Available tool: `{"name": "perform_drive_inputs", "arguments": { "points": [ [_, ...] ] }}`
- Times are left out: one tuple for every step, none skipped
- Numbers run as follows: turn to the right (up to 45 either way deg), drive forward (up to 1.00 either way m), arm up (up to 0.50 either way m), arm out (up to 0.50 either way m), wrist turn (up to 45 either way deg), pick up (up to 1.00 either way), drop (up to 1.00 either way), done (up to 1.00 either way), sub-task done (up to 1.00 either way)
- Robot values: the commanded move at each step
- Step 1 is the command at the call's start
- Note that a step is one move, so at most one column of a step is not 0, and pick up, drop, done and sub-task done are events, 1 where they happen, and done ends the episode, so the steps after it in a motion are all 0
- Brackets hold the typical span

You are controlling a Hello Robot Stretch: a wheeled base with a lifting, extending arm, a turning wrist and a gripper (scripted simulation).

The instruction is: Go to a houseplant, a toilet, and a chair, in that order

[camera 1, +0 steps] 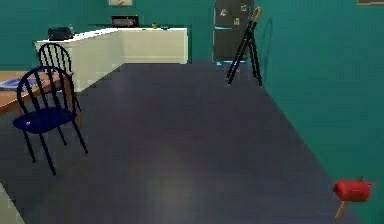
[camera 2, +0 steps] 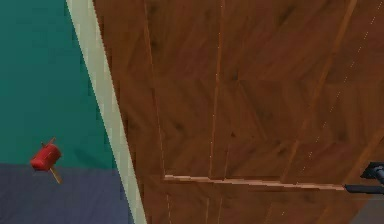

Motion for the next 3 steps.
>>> {"name": "perform_drive_inputs", "arguments": {
  "points": [
    [6.0,0.0,0.0,0.0,0.0,0.0,0.0,0.0,0.0],
    [0.0,0.25,0.0,0.0,0.0,0.0,0.0,0.0,0.0],
    [0.0,0.3,0.0,0.0,0.0,0.0,0.0,0.0,0.0]
  ]
}}
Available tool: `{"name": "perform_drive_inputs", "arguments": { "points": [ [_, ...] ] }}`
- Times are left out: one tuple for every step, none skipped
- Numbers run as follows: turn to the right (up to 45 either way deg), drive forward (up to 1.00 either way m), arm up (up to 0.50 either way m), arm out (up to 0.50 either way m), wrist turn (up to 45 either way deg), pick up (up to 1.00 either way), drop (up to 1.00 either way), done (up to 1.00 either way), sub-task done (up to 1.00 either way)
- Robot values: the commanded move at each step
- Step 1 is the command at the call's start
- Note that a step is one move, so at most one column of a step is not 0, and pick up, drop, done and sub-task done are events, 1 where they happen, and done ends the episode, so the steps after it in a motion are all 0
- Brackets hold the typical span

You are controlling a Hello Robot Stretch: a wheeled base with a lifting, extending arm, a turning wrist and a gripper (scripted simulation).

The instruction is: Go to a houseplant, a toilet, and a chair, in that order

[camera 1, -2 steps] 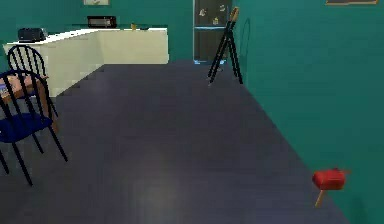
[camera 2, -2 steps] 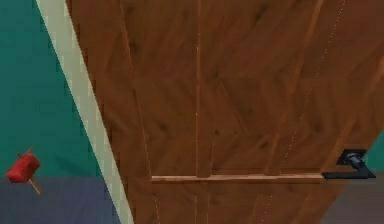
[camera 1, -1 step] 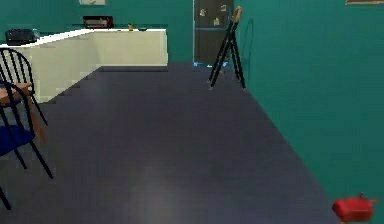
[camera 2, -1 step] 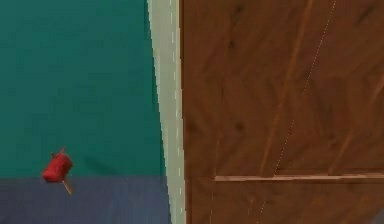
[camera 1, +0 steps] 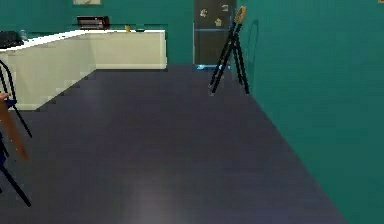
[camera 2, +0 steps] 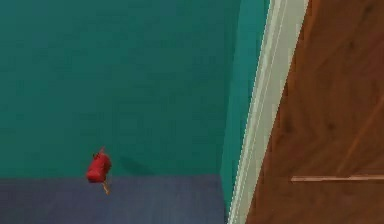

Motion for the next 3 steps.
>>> {"name": "perform_drive_inputs", "arguments": {
  "points": [
    [-45.0,0.0,0.0,0.0,0.0,0.0,0.0,0.0,0.0],
    [-30.0,0.0,0.0,0.0,0.0,0.0,0.0,0.0,0.0],
    [0.0,0.8,0.0,0.0,0.0,0.0,0.0,0.0,0.0]
  ]
}}
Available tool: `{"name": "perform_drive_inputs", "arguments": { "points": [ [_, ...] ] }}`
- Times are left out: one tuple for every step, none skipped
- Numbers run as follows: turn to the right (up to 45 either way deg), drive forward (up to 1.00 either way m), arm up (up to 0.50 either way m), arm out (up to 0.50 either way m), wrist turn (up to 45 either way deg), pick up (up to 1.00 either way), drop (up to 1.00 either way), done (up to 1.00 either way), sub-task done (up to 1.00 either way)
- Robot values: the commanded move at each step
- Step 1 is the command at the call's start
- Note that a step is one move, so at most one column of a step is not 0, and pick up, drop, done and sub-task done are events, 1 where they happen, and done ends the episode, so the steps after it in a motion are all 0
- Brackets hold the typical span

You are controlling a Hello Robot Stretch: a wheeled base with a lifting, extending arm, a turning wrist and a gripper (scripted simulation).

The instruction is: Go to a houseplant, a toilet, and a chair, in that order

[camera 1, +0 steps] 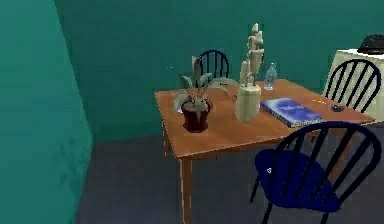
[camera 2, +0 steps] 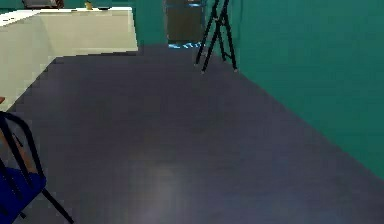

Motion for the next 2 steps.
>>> {"name": "perform_drive_inputs", "arguments": {
  "points": [
    [30.0,0.0,0.0,0.0,0.0,0.0,0.0,0.0,0.0],
    [0.0,0.0,0.0,0.0,0.0,0.0,0.0,1.0,0.0]
  ]
}}
